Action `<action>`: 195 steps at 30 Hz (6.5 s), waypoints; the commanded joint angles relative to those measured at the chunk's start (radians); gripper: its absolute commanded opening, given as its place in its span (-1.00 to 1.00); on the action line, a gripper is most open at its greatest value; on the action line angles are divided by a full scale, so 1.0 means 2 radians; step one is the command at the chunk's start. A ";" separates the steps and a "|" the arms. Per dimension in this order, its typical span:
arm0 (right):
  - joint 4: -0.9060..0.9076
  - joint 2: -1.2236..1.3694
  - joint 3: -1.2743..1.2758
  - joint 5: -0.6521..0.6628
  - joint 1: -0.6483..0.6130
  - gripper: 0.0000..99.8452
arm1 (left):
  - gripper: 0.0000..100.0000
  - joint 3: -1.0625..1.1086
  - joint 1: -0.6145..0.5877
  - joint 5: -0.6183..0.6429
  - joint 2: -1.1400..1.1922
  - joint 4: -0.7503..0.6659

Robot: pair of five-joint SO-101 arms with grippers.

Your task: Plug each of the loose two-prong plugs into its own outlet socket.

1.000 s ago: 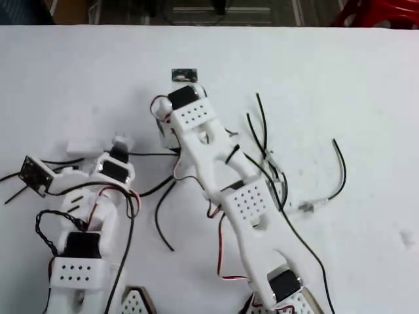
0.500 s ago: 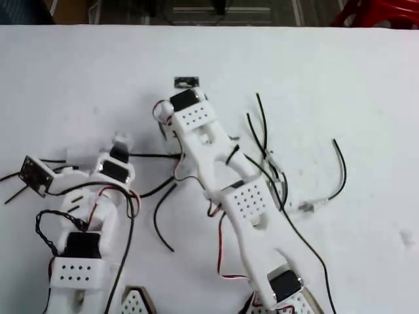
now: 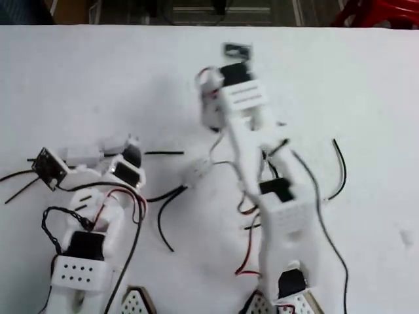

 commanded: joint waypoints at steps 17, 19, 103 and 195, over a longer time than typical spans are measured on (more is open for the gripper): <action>0.003 -0.066 0.165 0.028 0.206 -0.58 | -0.95 -0.452 0.074 -0.001 0.474 0.227; 0.003 -0.066 0.189 0.028 0.211 -0.58 | -0.95 -0.502 0.074 0.023 0.527 0.272; -0.159 -0.007 0.305 0.022 0.273 -0.58 | -0.95 -0.786 0.211 0.206 0.870 0.390; -0.162 -0.006 0.305 0.022 0.266 -0.58 | -0.33 -0.843 0.096 -0.847 0.933 0.621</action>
